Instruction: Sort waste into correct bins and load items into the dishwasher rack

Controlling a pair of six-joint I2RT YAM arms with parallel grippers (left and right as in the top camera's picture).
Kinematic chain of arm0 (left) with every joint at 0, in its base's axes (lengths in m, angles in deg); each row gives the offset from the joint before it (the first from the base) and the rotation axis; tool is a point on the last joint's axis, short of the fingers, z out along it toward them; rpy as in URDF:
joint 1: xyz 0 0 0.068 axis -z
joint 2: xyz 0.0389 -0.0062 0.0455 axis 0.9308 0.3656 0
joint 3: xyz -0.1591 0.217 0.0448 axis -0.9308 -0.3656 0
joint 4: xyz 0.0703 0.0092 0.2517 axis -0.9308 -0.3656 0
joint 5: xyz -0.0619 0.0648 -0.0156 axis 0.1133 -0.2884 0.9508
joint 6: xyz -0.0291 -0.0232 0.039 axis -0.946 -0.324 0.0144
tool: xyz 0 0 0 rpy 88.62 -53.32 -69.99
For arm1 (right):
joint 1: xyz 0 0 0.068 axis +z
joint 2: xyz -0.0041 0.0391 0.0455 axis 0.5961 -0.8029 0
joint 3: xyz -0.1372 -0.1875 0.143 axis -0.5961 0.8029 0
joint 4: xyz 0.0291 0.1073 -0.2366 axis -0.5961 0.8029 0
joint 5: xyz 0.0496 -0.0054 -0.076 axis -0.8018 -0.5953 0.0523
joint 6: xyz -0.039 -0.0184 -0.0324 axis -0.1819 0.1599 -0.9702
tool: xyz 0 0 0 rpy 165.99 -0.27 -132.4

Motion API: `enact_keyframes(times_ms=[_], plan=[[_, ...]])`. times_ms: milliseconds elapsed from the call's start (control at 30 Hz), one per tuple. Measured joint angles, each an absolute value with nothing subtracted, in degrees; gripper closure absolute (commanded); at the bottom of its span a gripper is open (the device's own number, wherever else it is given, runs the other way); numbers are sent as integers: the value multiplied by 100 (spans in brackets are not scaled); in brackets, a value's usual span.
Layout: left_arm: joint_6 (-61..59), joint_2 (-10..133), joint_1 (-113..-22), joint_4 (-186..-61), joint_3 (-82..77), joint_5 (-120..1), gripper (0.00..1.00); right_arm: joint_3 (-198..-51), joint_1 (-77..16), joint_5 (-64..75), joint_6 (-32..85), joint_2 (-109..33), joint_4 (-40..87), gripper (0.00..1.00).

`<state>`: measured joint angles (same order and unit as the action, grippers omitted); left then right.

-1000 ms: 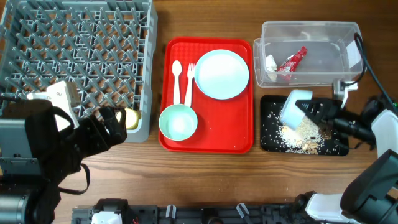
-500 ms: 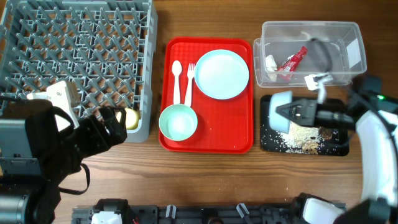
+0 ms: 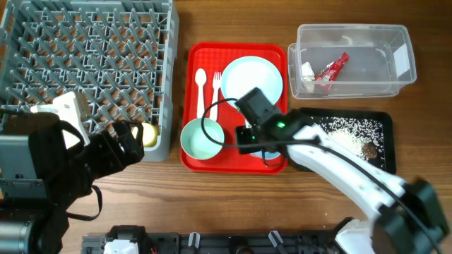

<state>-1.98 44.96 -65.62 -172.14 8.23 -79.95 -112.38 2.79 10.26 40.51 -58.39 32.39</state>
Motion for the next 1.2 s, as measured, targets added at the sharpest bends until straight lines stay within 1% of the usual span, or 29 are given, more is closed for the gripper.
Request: enact_keyframes(times_ms=[33,133,200,300,333,367,433,533,667,767,900,1000,1100,1200], plan=[[-198,4496,-6562,-17214,823,-7995,0,-11230,268,1074,4027,-5951,3130,60],[-198,4496,-6562,-17214,823,-7998,0,-11234,300,1089,3961,-6021,2992,50],[-198,4496,-6562,-17211,823,-7995,0,-11251,331,1082,3942,-5990,3189,49],[-198,4496,-6562,-17211,823,-7995,0,-11374,340,903,3937,-5555,3650,48],[-198,4496,-6562,-17209,823,-7995,0,-11450,340,868,3929,-5286,3755,30],[-198,4496,-6562,-17214,823,-7995,0,-11514,340,849,3915,-5050,3836,0],[-198,4496,-6562,-17211,823,-7995,0,-11765,340,794,3898,-4021,3930,0],[-198,4496,-6562,-17214,823,-7995,0,-11918,355,910,3800,-2738,3523,0],[-198,4496,-6562,-17211,823,-7995,0,-11955,366,1998,3570,-1490,3593,0],[-198,4496,-6562,-17214,823,-7995,0,-11955,366,2595,2869,-819,3987,0],[-198,4496,-6562,-17214,823,-7995,0,-11826,270,2877,1911,-406,4306,0],[-198,4496,-6562,-17216,823,-7998,0,-11188,-613,2936,1839,-126,4079,0],[-198,4494,-6562,-17216,823,-7998,0,-10189,-1647,2717,1920,329,3320,0],[-198,4496,-6562,-17214,823,-7995,0,-8987,-2331,2208,1926,899,2389,0]])
